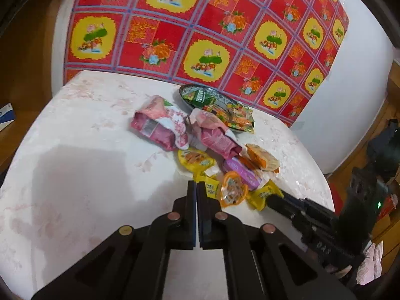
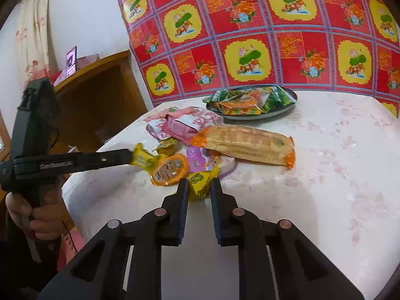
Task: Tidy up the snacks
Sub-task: 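Grasp a yellow candy packet with the right tool while the left tool grasps another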
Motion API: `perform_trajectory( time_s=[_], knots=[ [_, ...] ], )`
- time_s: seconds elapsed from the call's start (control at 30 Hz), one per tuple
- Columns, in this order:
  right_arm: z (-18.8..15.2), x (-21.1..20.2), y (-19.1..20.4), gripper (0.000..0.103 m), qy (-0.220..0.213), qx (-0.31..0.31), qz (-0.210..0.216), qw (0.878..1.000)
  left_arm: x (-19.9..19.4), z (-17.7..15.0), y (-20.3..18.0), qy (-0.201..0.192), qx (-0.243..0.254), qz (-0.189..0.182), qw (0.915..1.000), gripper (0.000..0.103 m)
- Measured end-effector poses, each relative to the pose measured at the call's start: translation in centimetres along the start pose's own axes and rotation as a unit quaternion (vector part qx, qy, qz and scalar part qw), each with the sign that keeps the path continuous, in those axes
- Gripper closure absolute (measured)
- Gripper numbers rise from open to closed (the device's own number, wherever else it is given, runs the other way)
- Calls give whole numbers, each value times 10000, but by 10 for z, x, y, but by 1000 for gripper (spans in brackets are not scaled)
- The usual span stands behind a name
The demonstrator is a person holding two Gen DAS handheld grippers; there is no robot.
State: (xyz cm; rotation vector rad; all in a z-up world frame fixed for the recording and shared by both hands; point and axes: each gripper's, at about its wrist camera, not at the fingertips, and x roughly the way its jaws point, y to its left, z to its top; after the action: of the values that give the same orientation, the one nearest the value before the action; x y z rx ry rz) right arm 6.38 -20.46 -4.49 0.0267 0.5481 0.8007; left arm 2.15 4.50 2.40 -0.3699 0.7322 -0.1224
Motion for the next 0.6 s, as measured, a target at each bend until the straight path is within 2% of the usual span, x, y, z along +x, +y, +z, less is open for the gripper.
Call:
perform_trajectory(
  time_s=[0.2,0.23,0.27,0.3,0.33,0.37,0.43,0.5,0.57,0.6],
  knots=[
    [-4,-9,-7,84,83,26,-246,9997,-7,-15,1,131,31,49,9999,103],
    [-4,-10,-9,82,97,24,-360,9993,-6,-17,1,184,39,79,9998,100],
    [-3,-10,-10,73,101,-11,-466,9989,-6,-18,1,202,70,134,9997,97],
    [-3,-10,-10,67,99,-44,-553,9984,-5,-19,0,179,113,241,9995,87],
    [-2,-10,-11,56,91,-70,-668,9977,-5,-19,0,125,124,318,9993,81],
    [-1,-10,-12,51,81,-73,-765,9970,-7,-19,-1,37,142,361,9992,72],
    [-1,-9,-13,49,67,-92,-811,9966,-12,-21,-13,-223,421,459,9978,64],
    [0,-8,-11,47,84,-145,-738,9971,-13,-26,-35,-448,1118,690,9903,42],
    [-1,-5,-5,47,159,-290,-556,9979,-5,-33,-55,-475,1758,797,9800,39],
    [-1,-3,-2,47,188,-359,-514,9979,0,-35,-60,-377,1894,733,9784,39]
  ],
)
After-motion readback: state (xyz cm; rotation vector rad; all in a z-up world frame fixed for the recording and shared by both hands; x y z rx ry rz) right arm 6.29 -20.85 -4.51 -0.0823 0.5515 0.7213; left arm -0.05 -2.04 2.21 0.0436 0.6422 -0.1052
